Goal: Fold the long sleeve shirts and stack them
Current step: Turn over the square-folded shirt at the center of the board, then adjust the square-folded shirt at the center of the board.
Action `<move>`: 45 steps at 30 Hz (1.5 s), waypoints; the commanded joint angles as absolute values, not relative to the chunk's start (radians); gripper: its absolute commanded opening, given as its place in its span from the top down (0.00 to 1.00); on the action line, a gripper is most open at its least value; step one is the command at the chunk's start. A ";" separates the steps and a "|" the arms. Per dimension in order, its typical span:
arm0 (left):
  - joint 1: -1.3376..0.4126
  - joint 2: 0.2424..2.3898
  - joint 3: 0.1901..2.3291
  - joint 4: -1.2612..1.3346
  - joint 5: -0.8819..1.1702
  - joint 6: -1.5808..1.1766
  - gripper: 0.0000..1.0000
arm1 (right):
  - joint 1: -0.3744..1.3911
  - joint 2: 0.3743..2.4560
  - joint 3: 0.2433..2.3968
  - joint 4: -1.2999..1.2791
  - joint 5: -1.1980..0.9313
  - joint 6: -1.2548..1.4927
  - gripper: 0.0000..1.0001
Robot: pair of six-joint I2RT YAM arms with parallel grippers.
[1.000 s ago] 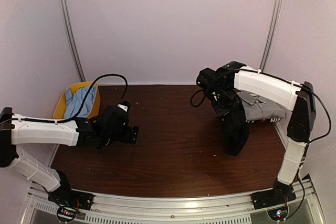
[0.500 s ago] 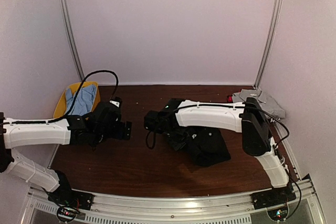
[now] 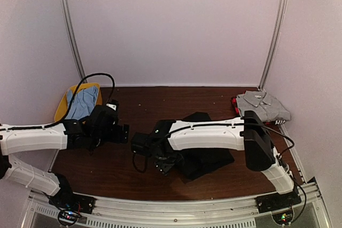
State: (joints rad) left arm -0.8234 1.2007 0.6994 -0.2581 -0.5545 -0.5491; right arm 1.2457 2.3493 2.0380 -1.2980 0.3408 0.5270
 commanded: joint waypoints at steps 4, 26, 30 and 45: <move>-0.815 1.161 0.674 -0.240 -0.564 -0.557 0.02 | 1.273 2.076 1.859 -1.093 0.250 0.510 0.12; -0.810 1.163 0.658 -0.221 -0.546 -0.564 0.02 | 1.062 2.131 1.760 -0.996 0.261 0.423 0.40; -0.810 1.164 0.653 -0.215 -0.544 -0.566 0.02 | 1.058 2.165 1.753 -1.021 0.270 0.423 0.44; -0.809 1.179 0.650 -0.201 -0.533 -0.566 0.02 | 1.054 2.209 1.744 -1.113 0.356 0.459 0.69</move>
State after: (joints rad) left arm -0.8169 1.1732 0.6598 -0.2394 -0.5385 -0.5560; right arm 1.0595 2.2070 1.7531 -1.0729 0.3023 0.4442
